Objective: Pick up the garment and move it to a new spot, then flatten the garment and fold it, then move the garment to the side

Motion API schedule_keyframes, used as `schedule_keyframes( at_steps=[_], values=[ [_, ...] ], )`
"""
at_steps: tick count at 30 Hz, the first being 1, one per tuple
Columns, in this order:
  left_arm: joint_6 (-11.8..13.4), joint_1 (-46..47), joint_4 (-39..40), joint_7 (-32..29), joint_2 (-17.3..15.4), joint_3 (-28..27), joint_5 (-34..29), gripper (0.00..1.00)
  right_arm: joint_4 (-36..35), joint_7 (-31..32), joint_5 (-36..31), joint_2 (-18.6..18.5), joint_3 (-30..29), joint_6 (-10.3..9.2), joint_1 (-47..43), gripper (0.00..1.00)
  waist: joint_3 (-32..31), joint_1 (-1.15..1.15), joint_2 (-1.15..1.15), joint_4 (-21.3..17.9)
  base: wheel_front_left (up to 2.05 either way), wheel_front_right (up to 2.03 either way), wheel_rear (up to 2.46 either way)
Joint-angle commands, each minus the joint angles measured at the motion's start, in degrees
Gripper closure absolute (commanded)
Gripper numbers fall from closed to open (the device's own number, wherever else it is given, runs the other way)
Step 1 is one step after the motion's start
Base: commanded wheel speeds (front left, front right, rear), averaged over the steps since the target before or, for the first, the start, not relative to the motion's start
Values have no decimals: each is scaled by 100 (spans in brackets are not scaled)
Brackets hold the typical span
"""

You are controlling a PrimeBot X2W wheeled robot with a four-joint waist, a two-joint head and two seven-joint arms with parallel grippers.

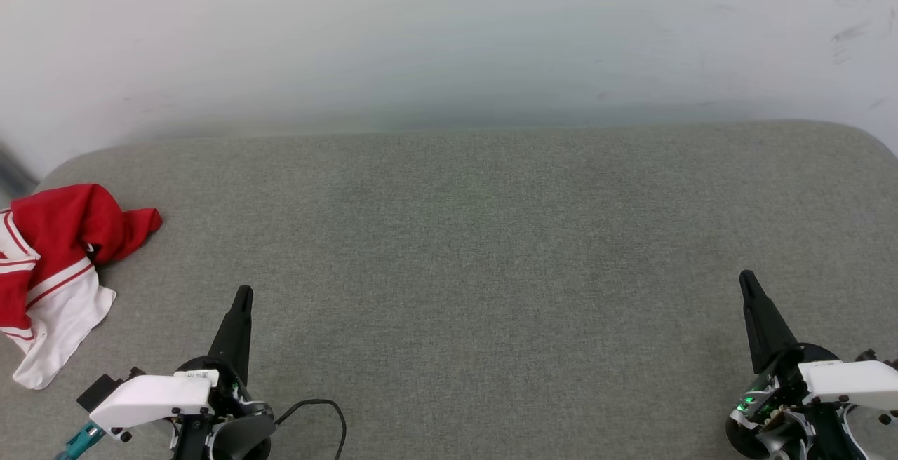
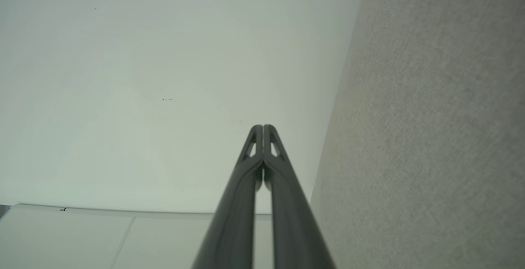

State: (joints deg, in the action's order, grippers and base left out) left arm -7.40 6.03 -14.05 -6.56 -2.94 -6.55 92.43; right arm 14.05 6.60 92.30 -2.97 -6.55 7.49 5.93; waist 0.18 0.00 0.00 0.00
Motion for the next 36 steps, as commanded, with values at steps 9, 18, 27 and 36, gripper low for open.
schedule_keyframes(
  at_steps=[9, 18, 27, 36],
  values=[
    [-16, 44, -5, -13, 6, -10, -13, 100, 3, 3, 23, 20, 3, 0, 60, 100, 0, 0, 0, 0, 0, 0, 0],
    [-16, 44, -5, -12, 6, -12, -12, 100, 3, 4, 23, 20, 2, 0, 60, 100, 0, 0, 0, 0, 0, 0, 0],
    [-16, 44, -5, -11, 5, -9, -11, 100, 3, 3, 23, 20, 2, 0, 60, 100, 0, 0, 0, 0, 0, 0, 0],
    [-16, 44, -5, -10, 5, -8, -11, 100, 3, 3, 23, 20, 3, 0, 60, 100, 0, 0, 0, 0, 0, 0, 0]
  ],
)
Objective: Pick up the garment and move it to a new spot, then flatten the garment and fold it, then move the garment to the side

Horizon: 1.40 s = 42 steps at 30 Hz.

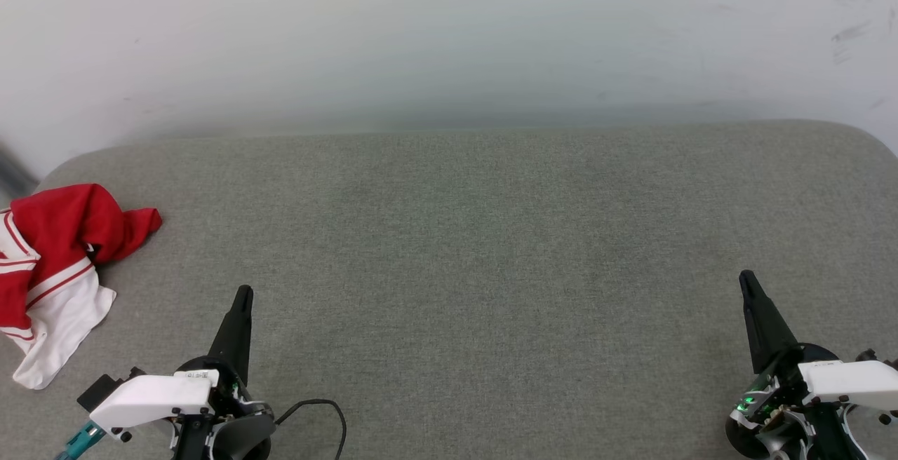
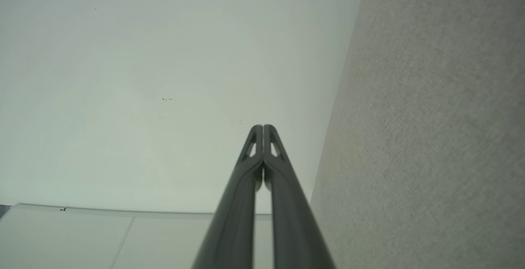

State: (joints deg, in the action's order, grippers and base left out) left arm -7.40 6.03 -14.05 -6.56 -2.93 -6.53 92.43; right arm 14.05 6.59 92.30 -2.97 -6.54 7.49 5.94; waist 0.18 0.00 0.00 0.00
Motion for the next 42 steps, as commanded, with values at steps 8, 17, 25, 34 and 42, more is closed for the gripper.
schedule_keyframes(
  at_steps=[8, 17, 25, 34, 42],
  values=[
    [-16, 44, -5, -10, 5, -9, -11, 100, 3, 4, 23, 20, 1, 0, 60, 100, 0, 0, 0, 0, 0, 0, 0],
    [-16, 44, -5, -9, 4, -10, -10, 100, 3, 4, 23, 20, 2, 0, 60, 100, 0, 0, 0, 0, 0, 0, 0],
    [-16, 44, -5, -9, 5, -10, -10, 100, 3, 4, 23, 20, 2, 0, 60, 100, 0, 0, 0, 0, 0, 0, 0],
    [-17, 44, -5, -8, 4, -10, -10, 100, 3, 4, 23, 20, 2, 0, 60, 100, 0, 0, 0, 0, 0, 0, 0],
    [-17, 44, -5, -8, 4, -10, -9, 100, 3, 4, 23, 20, 2, 0, 60, 100, 0, 0, 0, 0, 0, 0, 0]
  ],
)
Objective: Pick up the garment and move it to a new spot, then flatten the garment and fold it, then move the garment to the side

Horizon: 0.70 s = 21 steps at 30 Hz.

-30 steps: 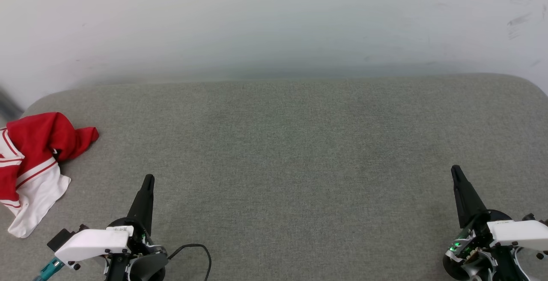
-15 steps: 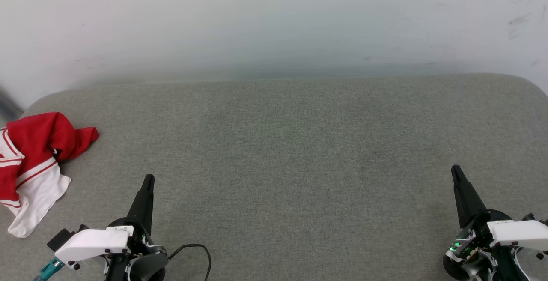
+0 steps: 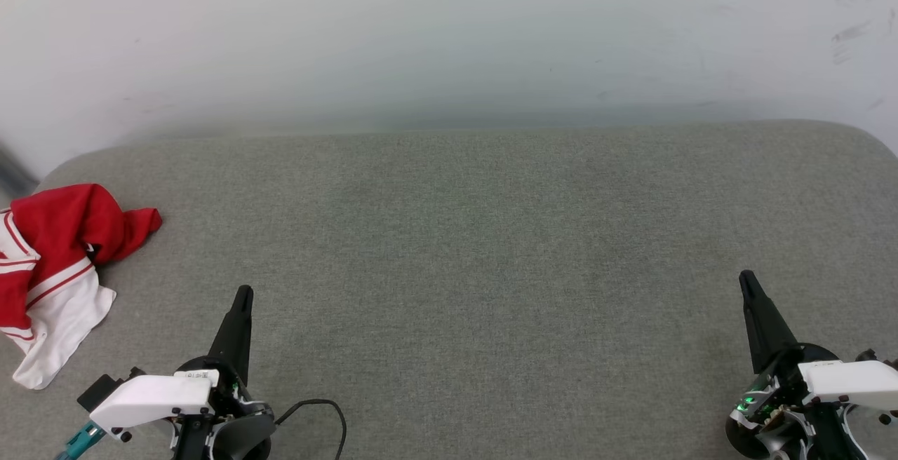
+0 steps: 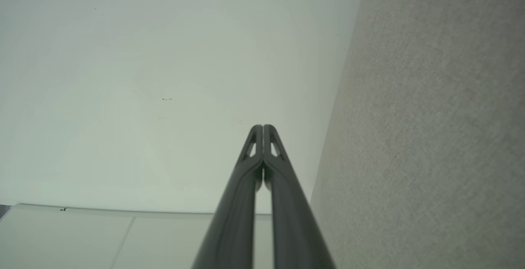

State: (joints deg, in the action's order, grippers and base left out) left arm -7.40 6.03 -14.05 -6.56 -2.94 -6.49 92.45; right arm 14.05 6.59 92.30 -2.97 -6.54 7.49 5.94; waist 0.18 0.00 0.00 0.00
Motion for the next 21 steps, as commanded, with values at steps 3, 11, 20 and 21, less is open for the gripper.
schedule_keyframes(
  at_steps=[3, 11, 20, 21],
  values=[
    [-17, 44, -5, -8, 5, -12, -9, 100, 3, 3, 23, 20, 2, 0, 60, 100, 0, 0, 0, 0, 0, 0, 0],
    [-17, 44, -5, -8, 5, -14, -10, 100, 3, 4, 23, 20, 2, 0, 60, 100, 0, 0, 0, 0, 0, 0, 0],
    [-17, 44, -5, -7, 5, -13, -10, 100, 3, 4, 23, 20, 2, 0, 60, 100, 0, 0, 0, 0, 0, 0, 0],
    [-17, 44, -5, -7, 5, -13, -10, 100, 3, 4, 23, 20, 2, 0, 60, 100, 0, 0, 0, 0, 0, 0, 0]
  ],
)
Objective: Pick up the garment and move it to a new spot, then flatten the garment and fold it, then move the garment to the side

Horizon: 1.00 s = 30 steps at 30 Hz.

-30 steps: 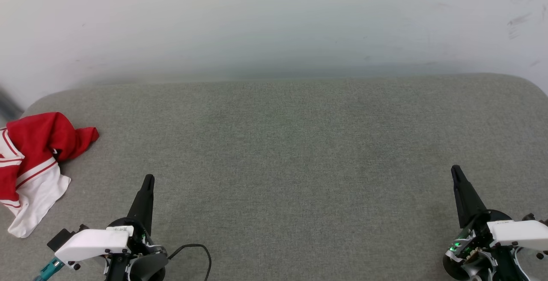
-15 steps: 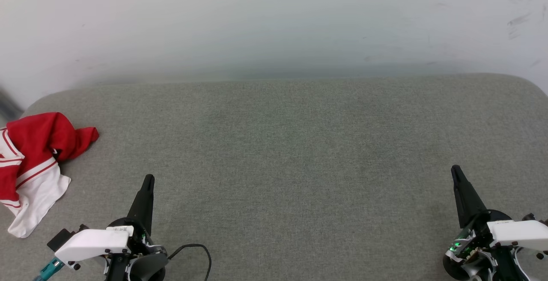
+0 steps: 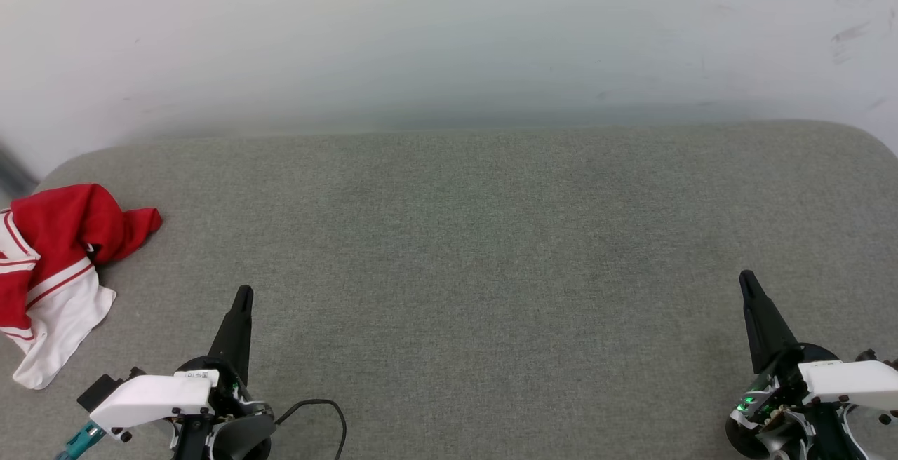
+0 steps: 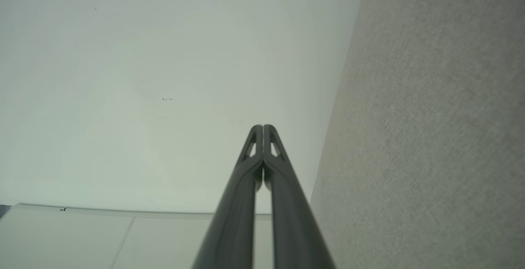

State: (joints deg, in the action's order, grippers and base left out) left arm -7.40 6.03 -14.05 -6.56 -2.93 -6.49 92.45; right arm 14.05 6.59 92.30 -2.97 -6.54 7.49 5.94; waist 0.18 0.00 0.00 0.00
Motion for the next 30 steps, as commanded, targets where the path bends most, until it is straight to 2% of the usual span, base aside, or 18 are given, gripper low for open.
schedule_keyframes(
  at_steps=[1, 12, 13, 16, 30],
  values=[
    [-17, 44, -5, -7, 4, -11, -10, 100, 3, 4, 23, 20, 2, 0, 60, 100, 0, 0, 0, 0, 0, 0, 0],
    [-17, 44, -5, -7, 5, -14, -9, 100, 2, 4, 23, 20, 2, 0, 60, 100, 0, 0, 0, 0, 0, 0, 0],
    [0, -8, -15, 7, 0, 5, -3, 0, 15, -4, -5, 0, 1, 1, -10, 0, 0, 0, 0, 0, 0, 0, 0],
    [2, -152, -180, 11, 21, 25, 1, 0, 176, -1, -3, 3, 6, 0, -165, 0, 0, 0, 0, 0, 0, 0, 0],
    [0, -274, -52, 411, 17, 34, -319, 0, 46, -403, -632, 4, 109, 0, -268, 0, 9, 0, 0, -21, 0, 0, 0]
  ],
)
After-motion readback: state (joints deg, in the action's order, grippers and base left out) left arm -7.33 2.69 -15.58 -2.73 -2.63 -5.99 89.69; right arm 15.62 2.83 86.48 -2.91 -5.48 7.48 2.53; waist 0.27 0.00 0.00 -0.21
